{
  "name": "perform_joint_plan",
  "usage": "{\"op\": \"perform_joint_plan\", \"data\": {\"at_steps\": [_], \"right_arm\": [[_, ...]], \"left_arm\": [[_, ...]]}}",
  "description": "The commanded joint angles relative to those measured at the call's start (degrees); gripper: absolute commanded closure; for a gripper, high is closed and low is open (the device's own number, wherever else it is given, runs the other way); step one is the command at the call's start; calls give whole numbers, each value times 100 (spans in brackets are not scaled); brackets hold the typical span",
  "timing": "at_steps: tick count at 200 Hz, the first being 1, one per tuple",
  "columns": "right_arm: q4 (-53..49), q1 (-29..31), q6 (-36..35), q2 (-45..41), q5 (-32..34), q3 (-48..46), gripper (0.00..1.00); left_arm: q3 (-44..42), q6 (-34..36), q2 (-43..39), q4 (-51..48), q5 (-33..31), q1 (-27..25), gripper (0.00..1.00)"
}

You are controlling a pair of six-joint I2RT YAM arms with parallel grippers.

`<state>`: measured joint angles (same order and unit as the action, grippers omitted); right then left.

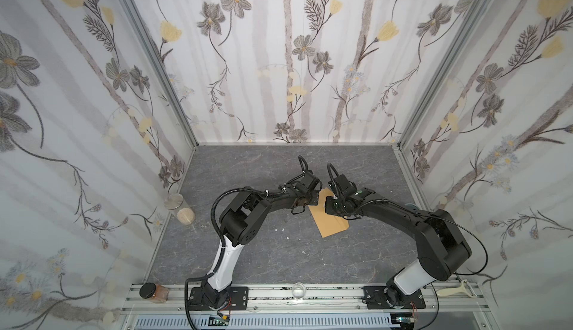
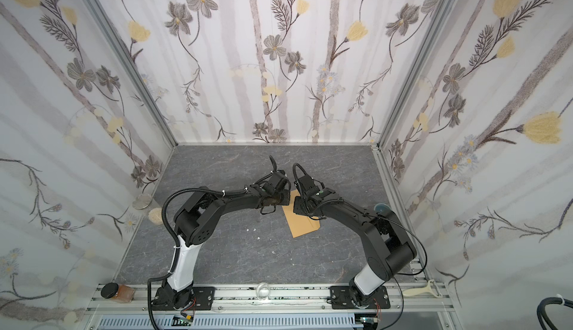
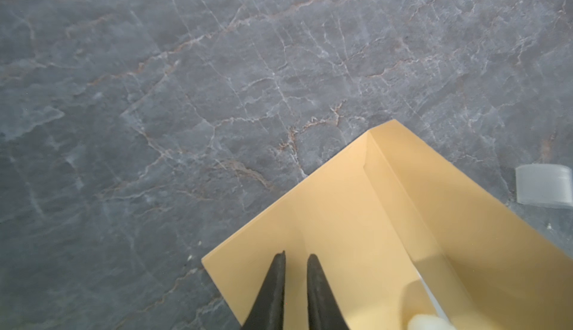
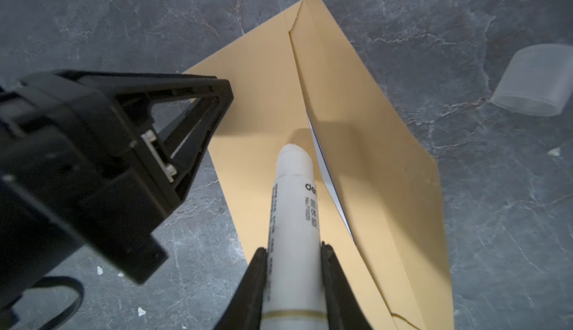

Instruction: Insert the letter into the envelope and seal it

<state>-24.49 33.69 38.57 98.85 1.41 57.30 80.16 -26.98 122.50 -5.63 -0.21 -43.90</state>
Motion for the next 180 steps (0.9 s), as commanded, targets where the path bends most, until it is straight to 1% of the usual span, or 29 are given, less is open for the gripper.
{"op": "perform_joint_plan", "data": {"at_steps": [1,81,121,180], "right_arm": [[-138,5,103,-234,170,-8,100],[-148,54,282,-634,48,-555,100],[46,77,345,-479,-53,-676,100],[32,88,312,-340,-18,-518,100]], "left_arm": [[-105,-216,20,-716,187,-5,82],[-154,-272,-78,-712,188,-7,82],[-150,-270,-68,-720,217,-11,82],[-167,-279,-74,-718,246,-15,82]]}}
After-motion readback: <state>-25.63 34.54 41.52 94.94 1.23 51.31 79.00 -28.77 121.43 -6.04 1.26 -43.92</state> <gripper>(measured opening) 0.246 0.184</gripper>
